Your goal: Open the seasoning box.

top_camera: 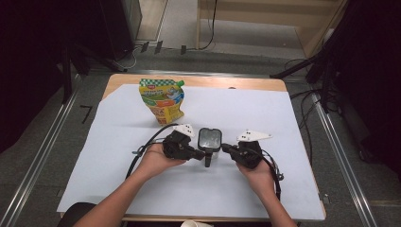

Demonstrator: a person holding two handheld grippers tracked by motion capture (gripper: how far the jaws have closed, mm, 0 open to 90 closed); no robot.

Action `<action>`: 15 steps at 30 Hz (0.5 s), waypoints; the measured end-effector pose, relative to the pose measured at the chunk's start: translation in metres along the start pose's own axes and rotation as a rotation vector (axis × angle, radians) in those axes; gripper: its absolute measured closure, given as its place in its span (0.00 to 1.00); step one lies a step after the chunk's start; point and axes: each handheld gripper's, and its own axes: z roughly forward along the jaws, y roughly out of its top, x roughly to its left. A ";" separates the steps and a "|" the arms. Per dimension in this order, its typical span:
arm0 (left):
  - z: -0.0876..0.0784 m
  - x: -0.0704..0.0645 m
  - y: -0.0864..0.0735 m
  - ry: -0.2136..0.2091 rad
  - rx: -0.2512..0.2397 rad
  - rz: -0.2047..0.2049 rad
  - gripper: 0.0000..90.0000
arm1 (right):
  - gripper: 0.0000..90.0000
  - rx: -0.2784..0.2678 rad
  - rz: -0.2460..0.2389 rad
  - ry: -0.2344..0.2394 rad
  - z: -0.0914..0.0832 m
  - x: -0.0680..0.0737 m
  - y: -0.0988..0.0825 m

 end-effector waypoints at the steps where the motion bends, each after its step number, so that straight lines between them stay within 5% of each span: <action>1: 0.002 -0.001 0.000 0.001 0.005 0.000 1.00 | 1.00 0.000 0.005 -0.001 0.000 0.000 0.000; 8: 0.005 -0.001 0.002 -0.024 0.003 0.002 1.00 | 1.00 0.001 0.002 -0.007 -0.001 -0.001 0.001; 15: -0.014 0.002 0.000 -0.029 -0.013 -0.003 0.99 | 1.00 -0.006 0.036 -0.011 -0.018 0.002 -0.002</action>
